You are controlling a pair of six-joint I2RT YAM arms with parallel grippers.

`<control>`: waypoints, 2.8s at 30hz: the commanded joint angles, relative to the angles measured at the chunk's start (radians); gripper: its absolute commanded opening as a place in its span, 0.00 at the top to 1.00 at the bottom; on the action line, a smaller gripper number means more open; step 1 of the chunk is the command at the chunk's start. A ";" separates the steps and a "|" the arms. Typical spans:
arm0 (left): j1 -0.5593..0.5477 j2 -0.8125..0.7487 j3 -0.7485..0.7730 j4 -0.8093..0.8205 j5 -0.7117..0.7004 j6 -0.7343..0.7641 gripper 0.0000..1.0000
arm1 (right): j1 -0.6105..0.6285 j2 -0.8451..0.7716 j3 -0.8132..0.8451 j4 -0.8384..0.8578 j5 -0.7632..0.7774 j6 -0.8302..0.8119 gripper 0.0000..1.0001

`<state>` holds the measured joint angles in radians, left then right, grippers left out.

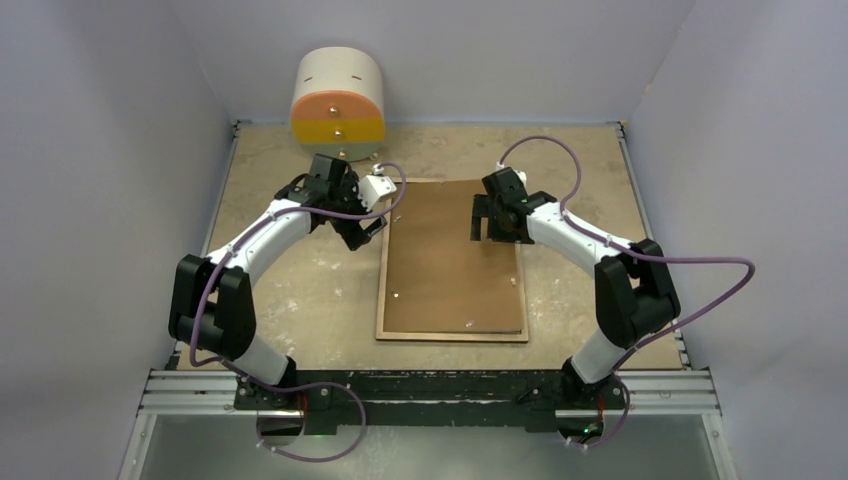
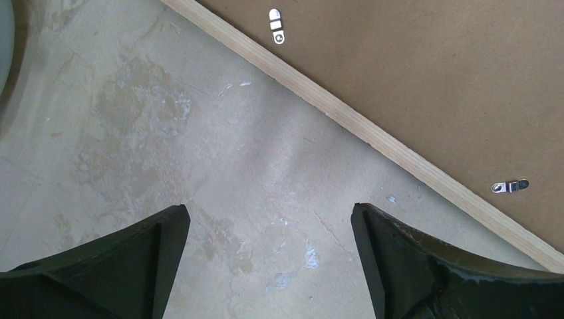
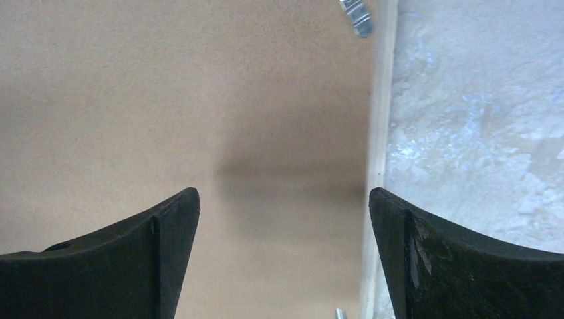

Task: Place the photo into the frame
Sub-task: Place the photo frame item in the photo frame, then install the photo frame at the center of the board.

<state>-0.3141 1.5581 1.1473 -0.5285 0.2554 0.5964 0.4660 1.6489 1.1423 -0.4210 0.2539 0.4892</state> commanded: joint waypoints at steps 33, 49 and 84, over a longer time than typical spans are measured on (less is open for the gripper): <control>0.021 0.122 -0.106 0.065 0.306 -0.232 0.25 | 0.247 -0.104 -0.359 0.831 -0.568 0.221 0.34; 0.041 0.167 -0.191 0.115 0.410 -0.288 0.52 | 0.369 0.137 -0.298 0.957 -0.595 0.228 0.43; 0.041 0.148 -0.190 0.139 0.382 -0.280 0.59 | 0.419 0.158 -0.301 0.925 -0.619 0.249 0.55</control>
<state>-0.2768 1.7191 0.9573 -0.4332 0.6510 0.3054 0.8684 1.8412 0.8490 0.5270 -0.3515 0.7261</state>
